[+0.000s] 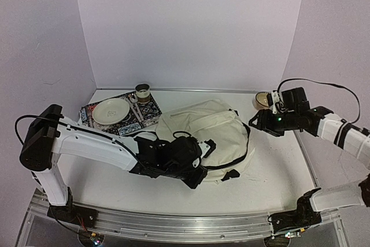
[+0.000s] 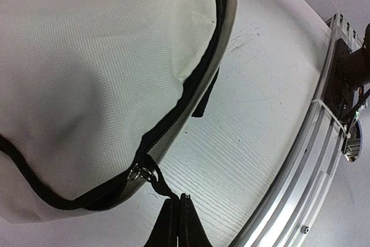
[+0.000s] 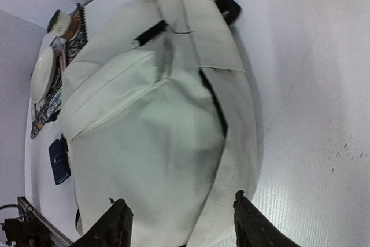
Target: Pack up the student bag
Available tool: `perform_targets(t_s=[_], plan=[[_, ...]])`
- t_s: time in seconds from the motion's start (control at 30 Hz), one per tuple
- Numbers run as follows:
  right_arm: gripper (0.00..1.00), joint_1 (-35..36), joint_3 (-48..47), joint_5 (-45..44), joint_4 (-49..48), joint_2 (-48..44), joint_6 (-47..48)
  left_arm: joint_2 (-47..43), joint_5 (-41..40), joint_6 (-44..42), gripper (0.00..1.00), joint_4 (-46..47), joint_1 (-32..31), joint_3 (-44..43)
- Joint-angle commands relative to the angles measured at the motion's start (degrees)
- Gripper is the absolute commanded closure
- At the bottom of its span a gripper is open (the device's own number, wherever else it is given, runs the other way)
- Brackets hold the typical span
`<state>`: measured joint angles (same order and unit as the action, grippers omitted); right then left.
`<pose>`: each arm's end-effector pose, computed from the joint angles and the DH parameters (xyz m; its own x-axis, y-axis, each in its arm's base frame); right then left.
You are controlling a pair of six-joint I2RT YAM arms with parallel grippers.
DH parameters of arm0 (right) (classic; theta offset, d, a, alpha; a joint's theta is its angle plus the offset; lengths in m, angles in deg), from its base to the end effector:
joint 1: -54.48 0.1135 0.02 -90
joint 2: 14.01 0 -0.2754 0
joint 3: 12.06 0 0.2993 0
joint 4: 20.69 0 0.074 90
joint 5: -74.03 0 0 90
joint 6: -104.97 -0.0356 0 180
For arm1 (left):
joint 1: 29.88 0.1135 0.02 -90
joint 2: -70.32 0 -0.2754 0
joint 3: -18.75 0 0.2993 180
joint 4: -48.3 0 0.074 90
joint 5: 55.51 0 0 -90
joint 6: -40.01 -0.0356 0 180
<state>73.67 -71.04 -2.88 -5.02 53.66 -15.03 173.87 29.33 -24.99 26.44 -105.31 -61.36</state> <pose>0.2903 0.1096 0.2782 -0.5949 0.3086 -0.7422 -0.2512 0.8057 0.5364 0.1128 -0.4213 0.1844 -0.5627 0.4917 -0.6645 0.7836 0.5733 -0.2393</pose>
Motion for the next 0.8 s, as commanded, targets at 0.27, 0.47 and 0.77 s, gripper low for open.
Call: perform_targets(t_s=[0.27,0.47,0.77], plan=[[0.22,19.74,13.35,-3.53,-4.58,-14.6,27.97,-6.9,4.6,-1.62,1.0,2.96,4.76,2.99],[0.25,29.9,18.55,-7.74,-13.83,-13.63,42.27,-9.15,10.75,-1.78,1.0,5.29,8.0,5.22],[0.31,48.43,21.24,-31.65,-29.07,-4.75,65.19,-12.03,17.16,-2.36,1.0,8.34,8.27,5.64]])
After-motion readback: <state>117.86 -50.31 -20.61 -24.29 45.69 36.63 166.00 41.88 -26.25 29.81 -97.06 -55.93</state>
